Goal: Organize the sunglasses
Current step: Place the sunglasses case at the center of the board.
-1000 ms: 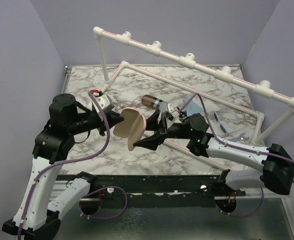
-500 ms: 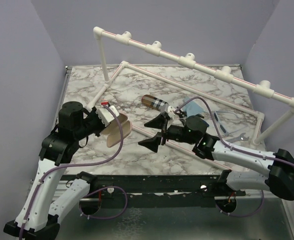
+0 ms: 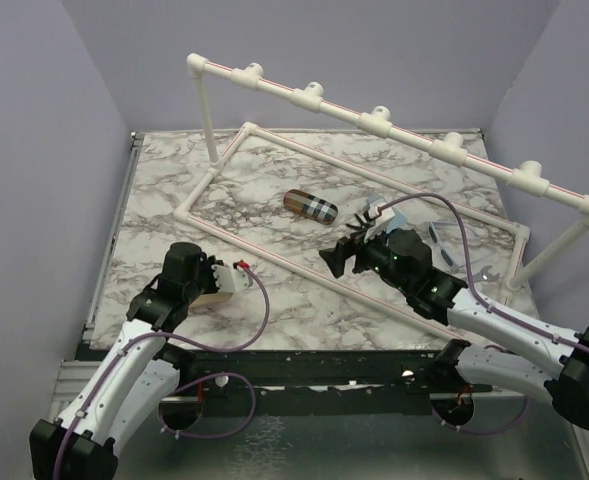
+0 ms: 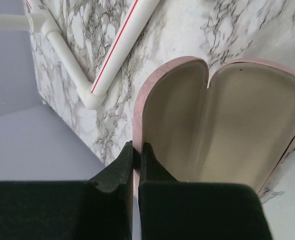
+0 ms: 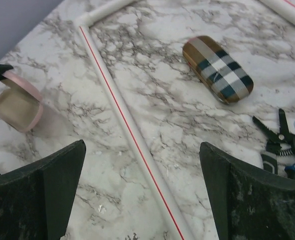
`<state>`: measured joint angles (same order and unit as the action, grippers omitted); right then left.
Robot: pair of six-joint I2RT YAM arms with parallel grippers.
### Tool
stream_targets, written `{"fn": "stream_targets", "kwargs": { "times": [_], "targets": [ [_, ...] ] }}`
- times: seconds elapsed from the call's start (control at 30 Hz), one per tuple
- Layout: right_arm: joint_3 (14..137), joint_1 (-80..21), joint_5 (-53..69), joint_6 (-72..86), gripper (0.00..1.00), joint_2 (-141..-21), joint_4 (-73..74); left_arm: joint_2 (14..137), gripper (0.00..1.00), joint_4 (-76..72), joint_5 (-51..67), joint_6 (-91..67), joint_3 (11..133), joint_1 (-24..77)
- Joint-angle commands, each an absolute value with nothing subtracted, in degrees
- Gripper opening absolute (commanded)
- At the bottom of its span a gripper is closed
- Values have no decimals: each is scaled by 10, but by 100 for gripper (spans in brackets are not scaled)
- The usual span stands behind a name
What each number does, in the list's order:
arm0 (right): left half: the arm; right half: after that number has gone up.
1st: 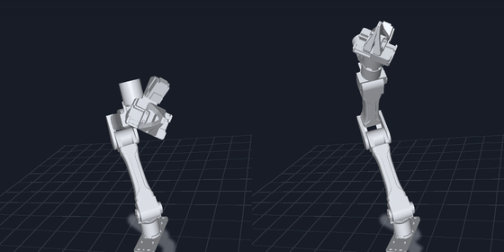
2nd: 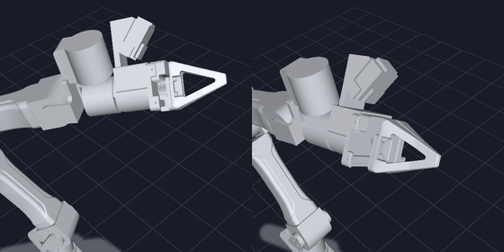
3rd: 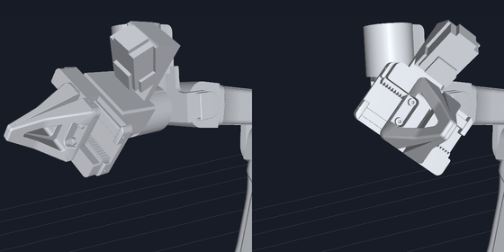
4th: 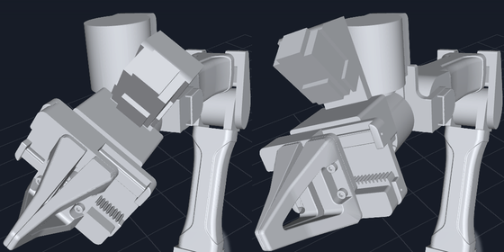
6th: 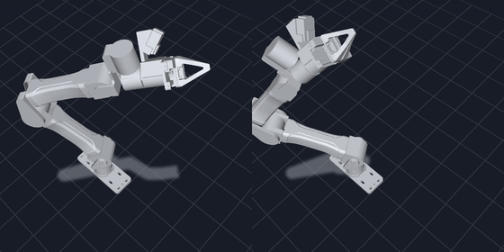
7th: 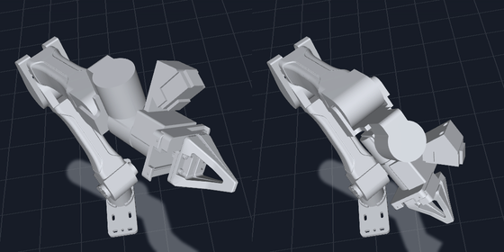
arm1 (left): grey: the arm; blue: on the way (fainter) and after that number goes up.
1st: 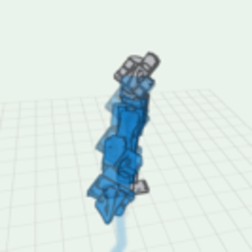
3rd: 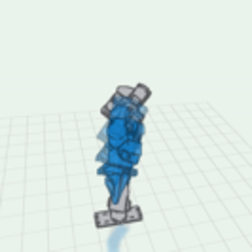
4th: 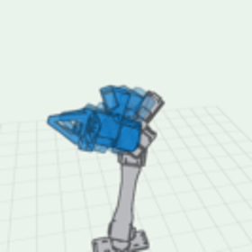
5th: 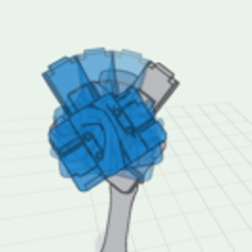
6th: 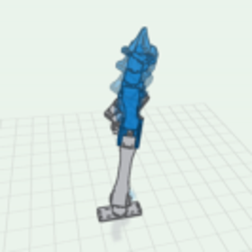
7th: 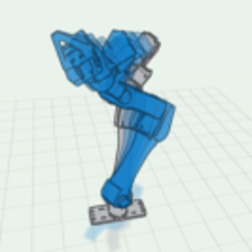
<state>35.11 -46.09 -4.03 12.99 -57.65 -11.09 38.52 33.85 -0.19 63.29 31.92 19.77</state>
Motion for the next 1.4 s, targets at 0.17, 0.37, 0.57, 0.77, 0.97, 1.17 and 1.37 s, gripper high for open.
{"fn": "stream_targets", "kwargs": {
  "times": [0.17,0.37,0.57,0.77,0.97,1.17,1.37],
  "targets": [
    [328,-437,-99,131,100,-602,-85,446,0,170,-115,722,260,246],
    [322,-403,-129,131,100,-611,-70,552,0,154,-128,655,298,258],
    [308,-376,-118,127,100,-617,-75,562,0,136,-133,707,256,265],
    [306,-368,-99,122,100,-631,-88,580,0,115,-123,711,251,265],
    [302,-366,-93,115,100,-634,-96,586,0,113,-116,682,251,265],
    [302,-361,-101,114,100,-638,-91,581,11,119,-103,672,243,265],
    [303,-360,-100,110,100,-638,-89,572,36,138,-93,672,243,265]
  ]
}}
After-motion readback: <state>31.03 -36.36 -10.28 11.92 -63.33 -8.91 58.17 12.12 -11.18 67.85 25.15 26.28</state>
